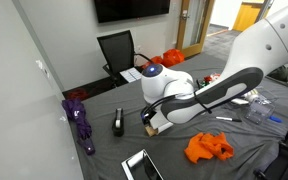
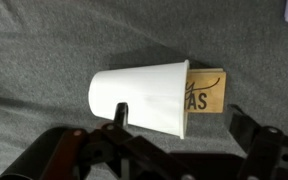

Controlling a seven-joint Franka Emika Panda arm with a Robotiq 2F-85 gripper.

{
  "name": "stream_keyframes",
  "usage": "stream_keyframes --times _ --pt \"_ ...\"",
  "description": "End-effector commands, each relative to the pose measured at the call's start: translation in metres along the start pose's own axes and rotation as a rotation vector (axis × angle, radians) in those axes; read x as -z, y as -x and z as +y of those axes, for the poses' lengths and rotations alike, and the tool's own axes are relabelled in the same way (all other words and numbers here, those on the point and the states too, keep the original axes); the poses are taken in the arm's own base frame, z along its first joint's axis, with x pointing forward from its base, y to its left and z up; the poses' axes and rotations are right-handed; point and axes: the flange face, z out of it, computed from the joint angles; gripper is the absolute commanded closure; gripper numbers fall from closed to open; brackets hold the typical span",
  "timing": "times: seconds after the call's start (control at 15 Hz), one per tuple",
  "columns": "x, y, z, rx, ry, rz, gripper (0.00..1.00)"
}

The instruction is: Place the fallen cup vertically upright

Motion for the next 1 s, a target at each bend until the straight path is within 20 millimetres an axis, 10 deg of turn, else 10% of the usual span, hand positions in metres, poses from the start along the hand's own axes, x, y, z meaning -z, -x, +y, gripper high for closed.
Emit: stream_keyframes --times 0.0,0.93 --pt "-0.010 -0.007 -0.008 -0.017 0.060 -0.009 0.00" --pt "-0.027 -0.012 -0.009 -0.059 0.454 0.006 0.00"
